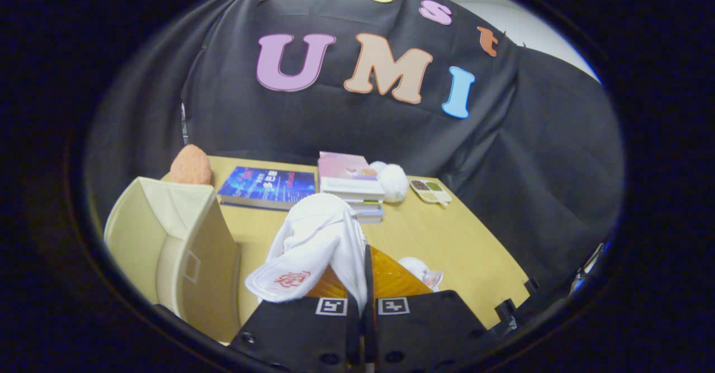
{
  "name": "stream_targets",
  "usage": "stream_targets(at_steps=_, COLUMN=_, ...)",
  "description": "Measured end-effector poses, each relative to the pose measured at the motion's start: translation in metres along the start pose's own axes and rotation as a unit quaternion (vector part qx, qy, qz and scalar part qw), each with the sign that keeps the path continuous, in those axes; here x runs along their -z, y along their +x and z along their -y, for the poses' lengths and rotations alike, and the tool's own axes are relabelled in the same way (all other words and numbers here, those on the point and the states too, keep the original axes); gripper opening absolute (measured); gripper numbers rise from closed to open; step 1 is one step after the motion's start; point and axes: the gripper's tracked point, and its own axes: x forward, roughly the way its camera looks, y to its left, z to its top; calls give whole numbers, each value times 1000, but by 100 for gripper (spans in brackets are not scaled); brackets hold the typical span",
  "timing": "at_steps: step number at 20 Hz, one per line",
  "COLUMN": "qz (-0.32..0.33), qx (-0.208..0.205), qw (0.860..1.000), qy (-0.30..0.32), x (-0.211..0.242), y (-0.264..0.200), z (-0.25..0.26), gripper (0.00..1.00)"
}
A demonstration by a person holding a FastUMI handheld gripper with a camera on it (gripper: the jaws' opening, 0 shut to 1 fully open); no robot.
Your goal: Open the storage box then place both shoes into the box .Put the left shoe in first, then the right shoe, with the right side of both shoes facing outward in a uniform manner.
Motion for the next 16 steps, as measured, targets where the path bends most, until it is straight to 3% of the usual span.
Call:
stream_targets(at_steps=4, qz=38, qx=-23, qw=999, qy=30, x=-64, y=-36, z=-44, gripper=6)
stream_targets(at_steps=8, qz=43, qx=-49, qw=996, qy=67, x=-98, y=-63, z=-113, gripper=6)
stream_targets(at_steps=12, qz=1, qx=-69, qw=993, qy=91, x=-82, y=-73, z=-181, gripper=6)
stream_targets(at_steps=16, qz=-52, qx=-82, qw=993, qy=71, x=-33, y=-73, z=-227, gripper=7)
